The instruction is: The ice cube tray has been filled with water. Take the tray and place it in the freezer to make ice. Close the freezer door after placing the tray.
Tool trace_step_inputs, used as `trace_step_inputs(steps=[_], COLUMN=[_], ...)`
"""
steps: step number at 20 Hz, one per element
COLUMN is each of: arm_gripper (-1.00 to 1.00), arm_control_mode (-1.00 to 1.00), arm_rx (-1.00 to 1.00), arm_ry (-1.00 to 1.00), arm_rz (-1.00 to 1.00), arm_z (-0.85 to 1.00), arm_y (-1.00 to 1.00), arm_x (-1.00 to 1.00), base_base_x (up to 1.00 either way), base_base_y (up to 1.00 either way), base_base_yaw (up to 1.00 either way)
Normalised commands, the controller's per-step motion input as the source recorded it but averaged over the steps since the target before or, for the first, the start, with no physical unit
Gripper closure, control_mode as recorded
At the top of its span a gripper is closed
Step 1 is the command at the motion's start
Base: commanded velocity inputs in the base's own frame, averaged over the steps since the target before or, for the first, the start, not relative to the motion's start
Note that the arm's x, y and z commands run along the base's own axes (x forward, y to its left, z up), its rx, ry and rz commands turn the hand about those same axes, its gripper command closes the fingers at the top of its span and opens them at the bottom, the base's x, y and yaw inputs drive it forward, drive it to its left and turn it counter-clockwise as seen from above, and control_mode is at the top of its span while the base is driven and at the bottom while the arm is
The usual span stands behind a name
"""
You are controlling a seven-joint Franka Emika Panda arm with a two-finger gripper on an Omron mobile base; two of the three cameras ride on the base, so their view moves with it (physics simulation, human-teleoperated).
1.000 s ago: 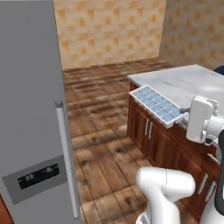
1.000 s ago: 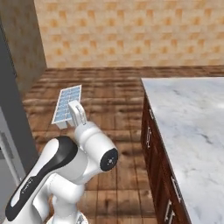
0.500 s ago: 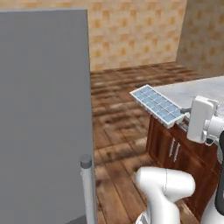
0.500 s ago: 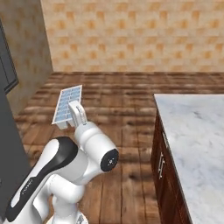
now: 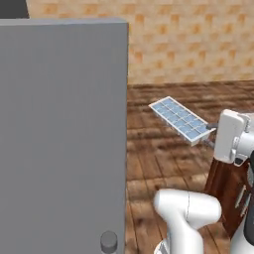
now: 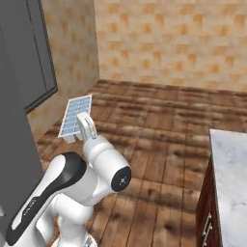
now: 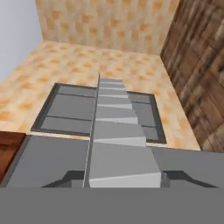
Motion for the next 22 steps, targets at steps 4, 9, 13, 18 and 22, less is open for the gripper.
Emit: trace_step_inputs(steps=[4,9,13,18,22], arm_gripper=[1.00,1.00,1.00,1.00,1.00], arm_control_mode=[1.00,1.00,1.00,1.00,1.00], arm_rx=[0.00,0.00,0.00,0.00,0.00], arm_ry=[0.00,0.00,0.00,0.00,0.00], arm_rz=[0.00,0.00,0.00,0.00,0.00], arm_z=[0.00,0.00,0.00,0.00,0.00], arm_y=[0.00,0.00,0.00,0.00,0.00], arm_x=[0.00,0.00,0.00,0.00,0.00], base_base_x=[0.34,0.21,0.20,0.28,0.29], base_base_y=[0.00,0.00,-0.02,-0.19,-0.19], base_base_yaw=[0.57,0.62,0.67,0.67,0.64])
